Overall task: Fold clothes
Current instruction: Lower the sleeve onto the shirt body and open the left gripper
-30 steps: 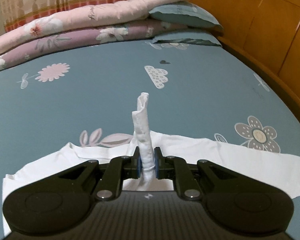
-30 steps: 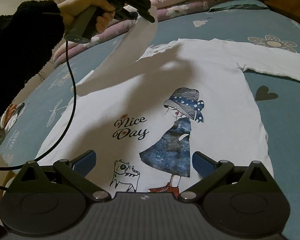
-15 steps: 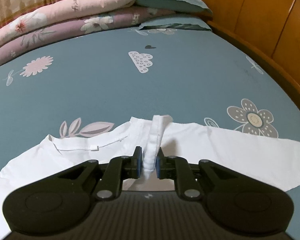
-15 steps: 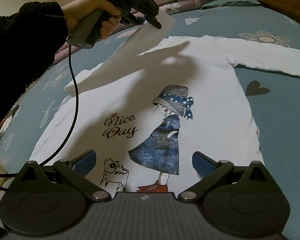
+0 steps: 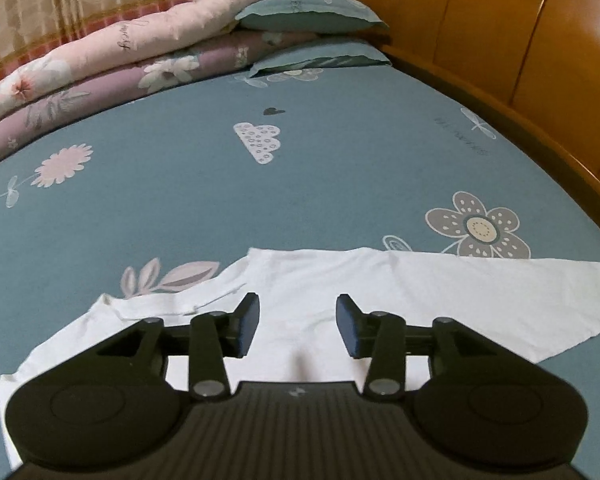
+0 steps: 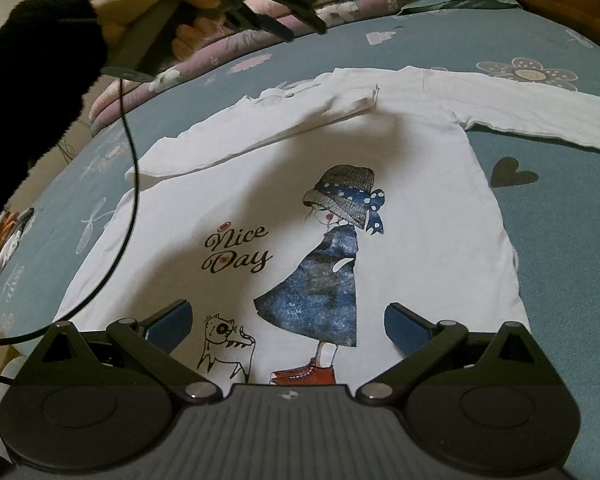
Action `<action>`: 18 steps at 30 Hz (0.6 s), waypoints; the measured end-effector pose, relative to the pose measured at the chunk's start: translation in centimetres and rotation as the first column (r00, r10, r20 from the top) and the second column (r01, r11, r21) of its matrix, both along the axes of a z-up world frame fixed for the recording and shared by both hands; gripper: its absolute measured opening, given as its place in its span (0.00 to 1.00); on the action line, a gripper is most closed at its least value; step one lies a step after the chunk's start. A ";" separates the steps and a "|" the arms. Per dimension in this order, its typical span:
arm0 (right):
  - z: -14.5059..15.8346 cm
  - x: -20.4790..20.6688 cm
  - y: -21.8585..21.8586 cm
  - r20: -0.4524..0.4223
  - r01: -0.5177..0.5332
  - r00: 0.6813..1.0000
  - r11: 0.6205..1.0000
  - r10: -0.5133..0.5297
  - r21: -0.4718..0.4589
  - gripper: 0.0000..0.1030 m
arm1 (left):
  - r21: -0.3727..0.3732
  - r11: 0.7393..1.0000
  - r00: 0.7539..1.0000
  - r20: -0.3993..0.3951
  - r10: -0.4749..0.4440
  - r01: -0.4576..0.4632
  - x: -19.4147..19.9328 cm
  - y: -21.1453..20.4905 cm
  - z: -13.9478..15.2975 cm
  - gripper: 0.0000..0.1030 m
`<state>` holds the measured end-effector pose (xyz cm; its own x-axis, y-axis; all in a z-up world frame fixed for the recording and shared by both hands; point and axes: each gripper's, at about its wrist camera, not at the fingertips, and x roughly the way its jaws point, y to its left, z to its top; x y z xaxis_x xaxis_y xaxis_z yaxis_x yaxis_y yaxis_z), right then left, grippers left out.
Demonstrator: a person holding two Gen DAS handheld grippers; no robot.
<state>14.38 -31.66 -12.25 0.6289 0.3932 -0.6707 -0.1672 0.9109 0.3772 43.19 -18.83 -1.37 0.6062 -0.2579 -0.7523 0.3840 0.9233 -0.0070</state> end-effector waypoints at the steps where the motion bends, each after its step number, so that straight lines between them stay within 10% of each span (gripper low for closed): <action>1: 0.0 0.0 0.1 -0.002 0.001 1.000 1.000 -0.001 -0.003 1.00 | 0.002 1.000 1.000 0.004 0.005 -0.005 -0.3 0.8 0.3 0.48; 18: 0.8 1.7 2.8 -0.054 -0.006 0.999 0.993 0.000 -0.115 1.00 | 0.048 0.967 0.965 0.088 0.246 -0.251 -8.8 20.1 -3.6 0.70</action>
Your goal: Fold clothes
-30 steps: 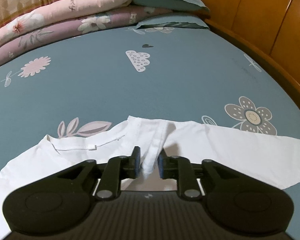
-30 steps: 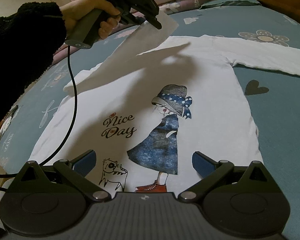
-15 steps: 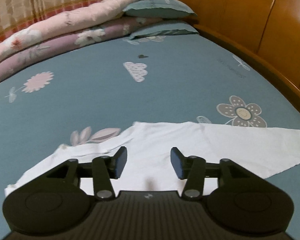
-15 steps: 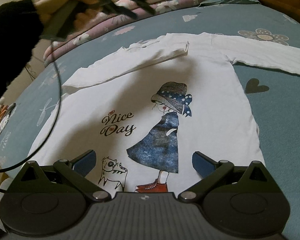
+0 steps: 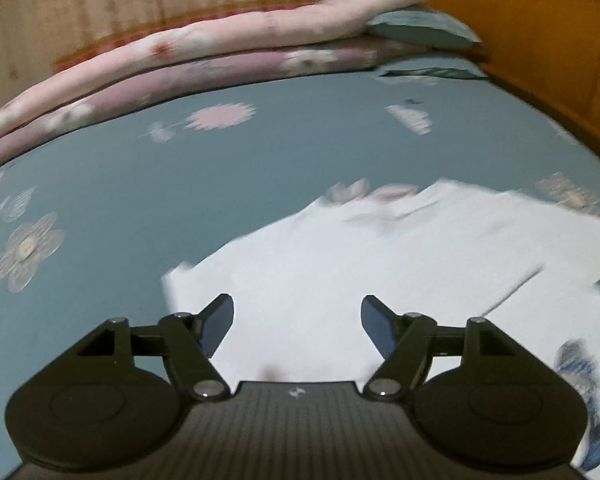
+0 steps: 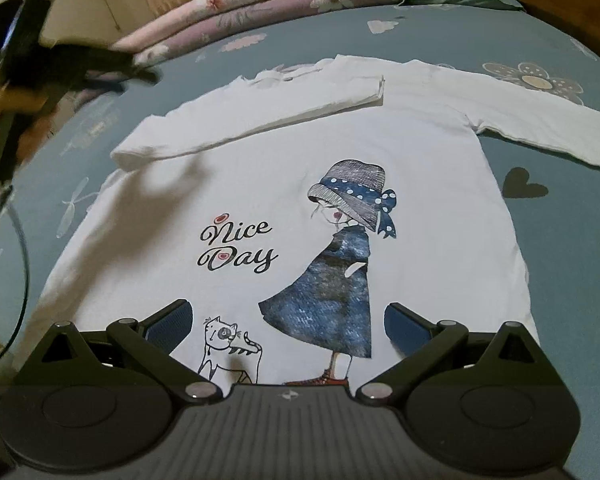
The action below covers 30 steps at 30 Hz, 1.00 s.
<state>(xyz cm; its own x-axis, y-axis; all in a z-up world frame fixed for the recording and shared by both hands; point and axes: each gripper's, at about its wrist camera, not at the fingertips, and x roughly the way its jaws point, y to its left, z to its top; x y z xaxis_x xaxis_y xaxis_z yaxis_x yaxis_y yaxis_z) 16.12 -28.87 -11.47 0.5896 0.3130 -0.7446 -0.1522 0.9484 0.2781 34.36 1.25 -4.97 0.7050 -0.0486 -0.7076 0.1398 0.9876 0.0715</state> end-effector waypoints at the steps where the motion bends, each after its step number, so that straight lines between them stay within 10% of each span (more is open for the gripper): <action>1: 0.1 0.2 0.3 -0.002 -0.003 1.000 1.000 0.003 -0.012 1.00 | -0.003 1.000 1.000 -0.003 0.018 -0.018 -0.6 1.0 -0.9 0.70; 8: 1.0 1.5 2.3 0.007 -0.009 1.000 0.993 0.009 -0.122 1.00 | -0.028 0.996 0.996 -0.020 0.086 -0.086 -3.0 4.6 -6.0 0.70; 30: -0.7 11.2 8.9 0.010 -0.094 0.995 0.938 0.103 -0.334 1.00 | -0.094 0.977 0.973 0.108 0.203 -0.193 -3.0 9.3 -9.3 0.81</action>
<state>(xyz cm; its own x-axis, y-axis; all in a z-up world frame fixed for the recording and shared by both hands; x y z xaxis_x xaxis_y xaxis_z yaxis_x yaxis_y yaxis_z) 27.32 -19.96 -12.20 0.5897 0.1078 -0.8004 -0.2529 0.9659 -0.0563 31.36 10.50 -14.27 0.7837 0.0461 -0.6195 -0.0639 0.9979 -0.0066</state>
